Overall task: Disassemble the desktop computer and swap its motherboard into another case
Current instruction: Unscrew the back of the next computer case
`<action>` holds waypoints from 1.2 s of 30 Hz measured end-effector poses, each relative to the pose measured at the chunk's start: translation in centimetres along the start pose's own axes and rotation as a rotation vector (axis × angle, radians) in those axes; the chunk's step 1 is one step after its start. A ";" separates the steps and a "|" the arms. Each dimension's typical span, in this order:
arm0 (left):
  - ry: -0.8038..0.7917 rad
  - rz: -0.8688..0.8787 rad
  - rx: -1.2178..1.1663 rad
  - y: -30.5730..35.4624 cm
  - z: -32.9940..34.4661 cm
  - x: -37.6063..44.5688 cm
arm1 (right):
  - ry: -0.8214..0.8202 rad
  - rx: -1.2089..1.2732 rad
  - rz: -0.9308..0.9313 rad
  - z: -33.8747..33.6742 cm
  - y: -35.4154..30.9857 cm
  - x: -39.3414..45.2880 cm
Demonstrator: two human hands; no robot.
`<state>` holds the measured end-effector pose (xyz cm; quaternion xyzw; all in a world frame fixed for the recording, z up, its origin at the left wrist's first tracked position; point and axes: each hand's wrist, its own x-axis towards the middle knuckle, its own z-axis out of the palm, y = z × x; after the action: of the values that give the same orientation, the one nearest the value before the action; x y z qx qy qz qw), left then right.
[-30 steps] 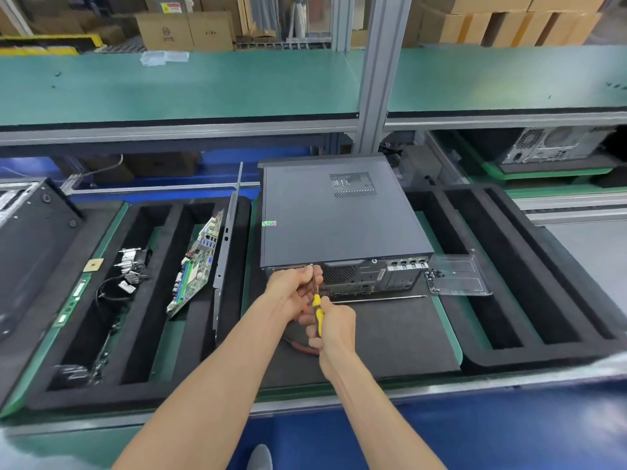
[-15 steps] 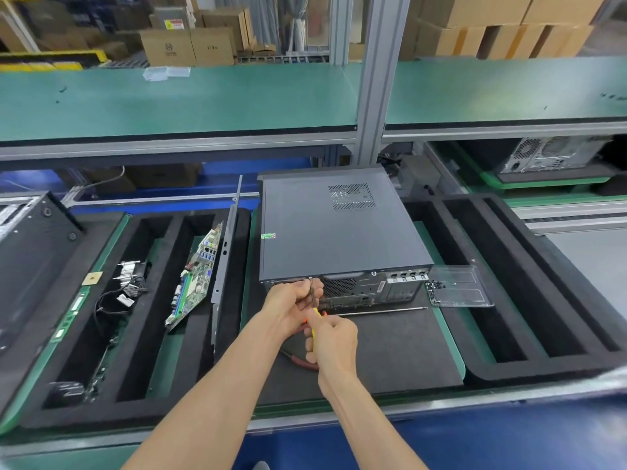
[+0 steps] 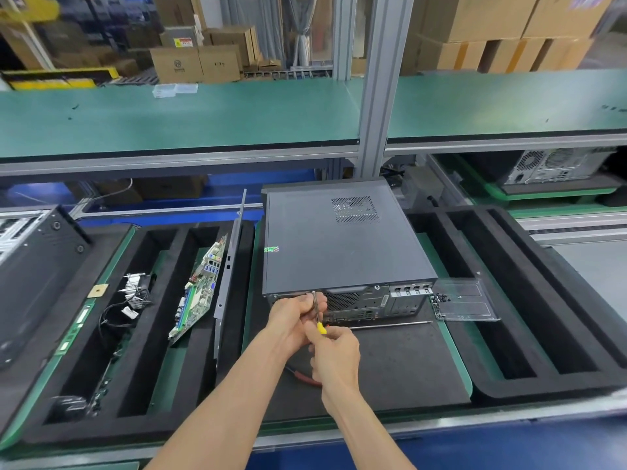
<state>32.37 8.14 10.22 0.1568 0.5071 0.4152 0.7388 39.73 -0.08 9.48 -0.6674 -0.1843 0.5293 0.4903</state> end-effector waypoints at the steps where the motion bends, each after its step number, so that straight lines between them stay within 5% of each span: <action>1: -0.003 0.003 -0.007 0.0 0.0 0.0 | -0.005 0.026 0.027 0.0 -0.1 0.0; 36: 0.019 -0.001 -0.052 -0.4 0.1 0.7 | 0.002 0.012 0.017 0.1 0.2 0.1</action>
<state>32.70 8.46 9.55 0.1330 0.5032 0.4293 0.7381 39.65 -0.05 9.31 -0.6666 -0.1750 0.5340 0.4898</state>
